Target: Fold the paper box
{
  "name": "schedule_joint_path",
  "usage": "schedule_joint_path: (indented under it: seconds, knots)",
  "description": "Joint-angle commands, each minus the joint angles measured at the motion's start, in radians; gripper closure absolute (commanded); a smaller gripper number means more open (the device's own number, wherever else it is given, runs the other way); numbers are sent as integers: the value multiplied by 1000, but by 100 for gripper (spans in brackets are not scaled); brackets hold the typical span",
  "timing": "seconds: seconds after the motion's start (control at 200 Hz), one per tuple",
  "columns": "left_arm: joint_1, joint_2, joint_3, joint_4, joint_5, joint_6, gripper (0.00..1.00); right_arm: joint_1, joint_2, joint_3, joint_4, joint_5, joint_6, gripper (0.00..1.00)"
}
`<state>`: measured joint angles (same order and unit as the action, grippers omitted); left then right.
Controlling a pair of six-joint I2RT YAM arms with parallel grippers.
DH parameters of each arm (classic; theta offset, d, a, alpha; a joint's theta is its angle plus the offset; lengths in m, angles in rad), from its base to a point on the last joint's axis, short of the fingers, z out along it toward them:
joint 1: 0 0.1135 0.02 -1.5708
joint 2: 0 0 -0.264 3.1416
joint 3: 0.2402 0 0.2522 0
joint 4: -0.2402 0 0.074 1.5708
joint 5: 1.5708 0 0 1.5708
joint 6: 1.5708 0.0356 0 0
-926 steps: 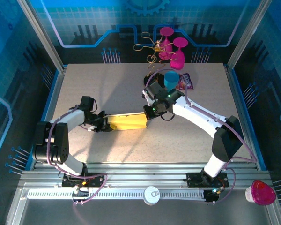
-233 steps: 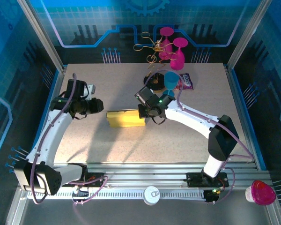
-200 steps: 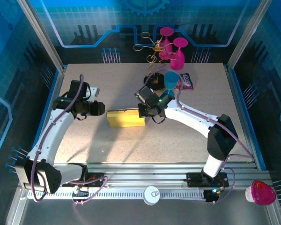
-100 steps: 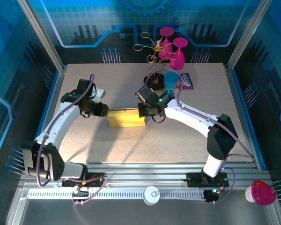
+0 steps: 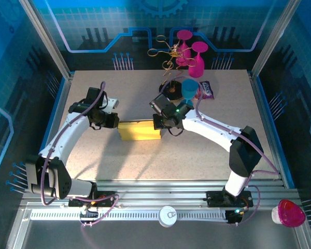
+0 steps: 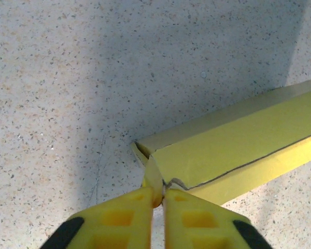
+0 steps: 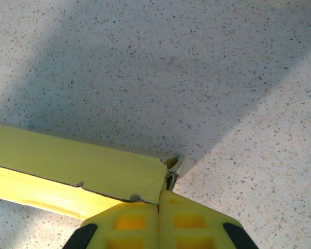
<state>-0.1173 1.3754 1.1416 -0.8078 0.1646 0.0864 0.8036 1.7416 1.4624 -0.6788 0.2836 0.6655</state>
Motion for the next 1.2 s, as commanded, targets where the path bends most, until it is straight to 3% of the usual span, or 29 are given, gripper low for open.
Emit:
schedule_joint_path:
  seconds: [0.0,0.39,0.735,1.196]
  knots:
    - [-6,-12,30,-41,20,-19,92,-7,27,-9,-53,-31,0,100]
    - [-6,45,129,-189,63,-94,100,-8,32,-5,-70,-24,5,100]
    - [-7,107,195,-285,166,-234,100,5,29,4,-77,-12,11,100]
    - [0,185,259,-379,226,-293,100,7,39,13,-87,-7,14,100]
